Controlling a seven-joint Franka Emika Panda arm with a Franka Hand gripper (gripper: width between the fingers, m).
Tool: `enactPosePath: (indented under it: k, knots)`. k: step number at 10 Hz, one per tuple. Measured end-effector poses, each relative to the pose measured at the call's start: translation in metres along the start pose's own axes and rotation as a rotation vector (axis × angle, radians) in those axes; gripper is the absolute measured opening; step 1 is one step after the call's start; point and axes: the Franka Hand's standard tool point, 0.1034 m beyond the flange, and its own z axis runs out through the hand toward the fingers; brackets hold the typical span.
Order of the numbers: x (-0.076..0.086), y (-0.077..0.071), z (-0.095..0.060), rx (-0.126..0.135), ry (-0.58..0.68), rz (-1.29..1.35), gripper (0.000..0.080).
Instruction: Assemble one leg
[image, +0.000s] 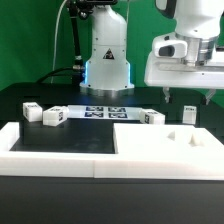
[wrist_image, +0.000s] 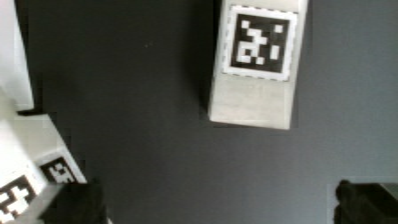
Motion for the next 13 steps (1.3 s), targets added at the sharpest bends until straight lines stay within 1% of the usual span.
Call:
enactPosePath:
  k: [2,3,4,5,7,8,9,10,12,13]
  knots:
    - [-0.002,-0.003,0.003,-0.004,-0.125,0.007,0.0649]
    - [-0.002,-0.006,0.005,-0.001,-0.184,0.017,0.0649]
    - [-0.004,-0.007,0.006,-0.007,-0.253,0.020,0.0649]
    - [-0.005,-0.008,0.007,-0.006,-0.314,0.028,0.0649]
    - [-0.010,-0.003,0.017,-0.018,-0.432,0.040,0.0649]
    - [-0.009,-0.001,0.026,-0.019,-0.461,0.047,0.0649]
    - [-0.014,0.001,0.035,-0.023,-0.502,0.052,0.0649]
    - [-0.015,0.001,0.042,-0.024,-0.498,0.057,0.0649]
    - [-0.027,-0.003,0.055,-0.018,-0.510,0.070,0.0649]
    - [-0.030,-0.004,0.058,-0.021,-0.515,0.068,0.0649]
